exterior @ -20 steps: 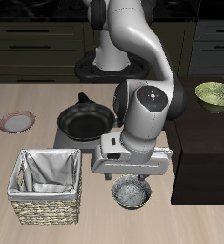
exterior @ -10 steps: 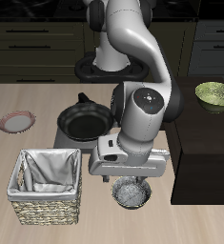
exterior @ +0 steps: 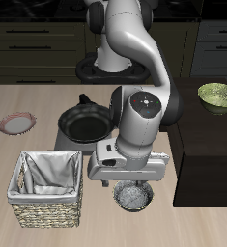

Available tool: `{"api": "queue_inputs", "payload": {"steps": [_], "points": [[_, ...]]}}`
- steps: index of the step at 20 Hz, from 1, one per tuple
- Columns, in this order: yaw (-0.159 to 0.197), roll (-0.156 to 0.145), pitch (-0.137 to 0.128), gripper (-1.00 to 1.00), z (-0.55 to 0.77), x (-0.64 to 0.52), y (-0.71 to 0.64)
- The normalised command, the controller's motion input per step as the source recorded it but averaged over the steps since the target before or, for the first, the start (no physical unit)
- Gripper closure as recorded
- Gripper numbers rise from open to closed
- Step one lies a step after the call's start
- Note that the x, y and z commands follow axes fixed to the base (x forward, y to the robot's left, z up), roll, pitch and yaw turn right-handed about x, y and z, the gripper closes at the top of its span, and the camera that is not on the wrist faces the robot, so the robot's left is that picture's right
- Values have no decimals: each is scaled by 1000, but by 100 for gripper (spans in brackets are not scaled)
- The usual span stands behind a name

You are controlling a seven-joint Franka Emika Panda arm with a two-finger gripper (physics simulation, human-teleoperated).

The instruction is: Place the black bowl in the basket

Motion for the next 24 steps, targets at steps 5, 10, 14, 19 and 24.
{"api": "queue_inputs", "payload": {"steps": [5,10,14,19,24], "points": [[30,-15,50,-100,-400,-14,-9],[18,4,50,-100,-363,-47,8],[-2,-13,31,-100,-218,-11,-75],[-7,33,23,100,-184,-47,-4],[-21,6,-9,100,96,-46,-15]]}}
